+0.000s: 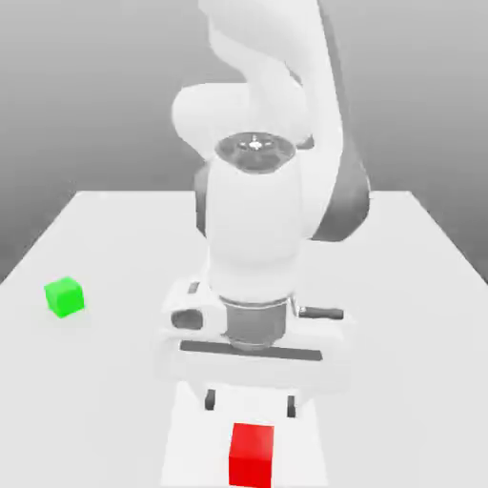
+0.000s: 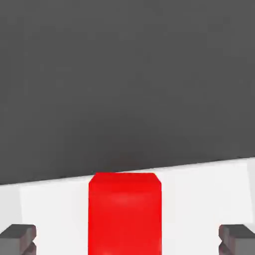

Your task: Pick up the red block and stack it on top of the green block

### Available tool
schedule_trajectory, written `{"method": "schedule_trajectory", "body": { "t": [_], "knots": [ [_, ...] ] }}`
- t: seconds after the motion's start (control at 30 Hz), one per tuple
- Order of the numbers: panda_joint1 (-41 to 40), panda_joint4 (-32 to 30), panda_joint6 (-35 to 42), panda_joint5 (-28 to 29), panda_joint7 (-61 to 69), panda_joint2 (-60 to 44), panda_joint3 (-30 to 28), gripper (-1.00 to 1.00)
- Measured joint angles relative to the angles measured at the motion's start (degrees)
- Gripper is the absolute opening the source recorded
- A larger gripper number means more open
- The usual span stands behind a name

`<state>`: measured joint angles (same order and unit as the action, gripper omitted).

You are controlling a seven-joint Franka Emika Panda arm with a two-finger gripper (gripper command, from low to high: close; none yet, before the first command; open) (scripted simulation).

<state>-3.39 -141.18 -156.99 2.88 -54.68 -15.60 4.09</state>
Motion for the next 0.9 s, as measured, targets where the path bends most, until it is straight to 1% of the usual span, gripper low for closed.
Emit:
{"method": "schedule_trajectory", "body": {
  "t": [0.07, 0.1, 0.33, 0.5, 0.6, 0.7, 0.8, 0.9],
  "knots": [
    [0.41, 0.57, -3.39, 0.65, -0.51, -4.16, -0.54, 0.00],
    [0.63, 0.83, -4.82, 0.93, -0.72, -5.88, -0.82, -1.00],
    [0.53, 0.87, -5.03, 1.11, -0.87, -6.13, -0.73, -1.00],
    [-0.49, -0.72, 2.21, -0.43, -0.01, 2.69, -0.09, -1.00],
    [-4.07, -3.67, 3.13, 0.58, -4.65, 6.55, -5.58, -1.00],
    [-9.00, -6.94, 3.34, 2.30, -10.32, 10.08, -11.48, -1.00],
    [-19.26, -10.44, 3.59, 4.60, -17.06, 14.01, -16.67, -1.00],
    [-30.24, -14.45, 3.97, 6.69, -24.61, 18.60, -20.10, -1.00]
  ]
}}
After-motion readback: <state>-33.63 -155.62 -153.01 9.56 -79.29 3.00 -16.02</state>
